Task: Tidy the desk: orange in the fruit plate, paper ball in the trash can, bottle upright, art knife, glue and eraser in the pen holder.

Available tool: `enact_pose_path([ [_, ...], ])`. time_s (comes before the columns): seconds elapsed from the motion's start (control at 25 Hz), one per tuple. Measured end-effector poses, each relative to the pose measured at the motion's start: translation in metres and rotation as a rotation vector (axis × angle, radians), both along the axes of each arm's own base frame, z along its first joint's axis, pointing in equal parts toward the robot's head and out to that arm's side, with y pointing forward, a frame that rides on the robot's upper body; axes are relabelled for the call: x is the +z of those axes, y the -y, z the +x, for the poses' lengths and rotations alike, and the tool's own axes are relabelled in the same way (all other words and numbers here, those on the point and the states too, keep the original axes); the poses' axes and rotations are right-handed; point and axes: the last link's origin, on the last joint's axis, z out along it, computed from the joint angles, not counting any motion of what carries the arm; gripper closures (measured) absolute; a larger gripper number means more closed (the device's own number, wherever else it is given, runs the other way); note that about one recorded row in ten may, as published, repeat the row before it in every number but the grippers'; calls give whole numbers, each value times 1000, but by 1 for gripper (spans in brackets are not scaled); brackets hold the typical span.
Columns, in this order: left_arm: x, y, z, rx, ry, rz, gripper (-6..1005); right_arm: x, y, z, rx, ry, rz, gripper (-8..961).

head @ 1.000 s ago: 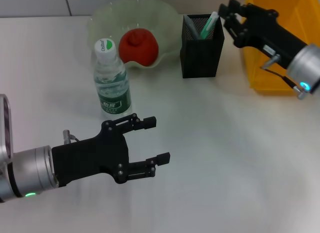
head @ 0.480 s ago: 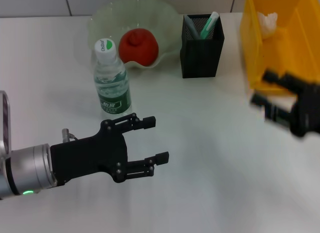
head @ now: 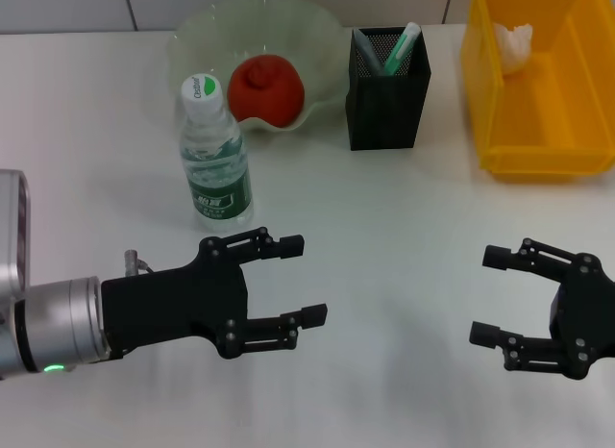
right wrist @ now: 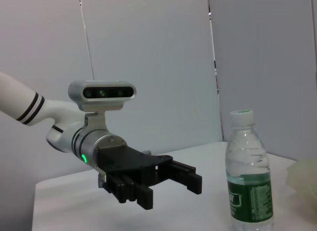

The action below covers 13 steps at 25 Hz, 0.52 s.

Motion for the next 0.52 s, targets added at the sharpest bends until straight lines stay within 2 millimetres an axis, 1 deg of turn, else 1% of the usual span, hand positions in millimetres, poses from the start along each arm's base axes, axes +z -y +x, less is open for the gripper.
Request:
enact_pose_path([
  [0.2, 0, -1, 1, -2, -1, 2, 214, -4, 0, -3, 3, -1, 10, 108],
  [0.52, 1, -1, 0, 4, 1, 8, 214, -10, -4, -8, 1, -8, 18, 108],
])
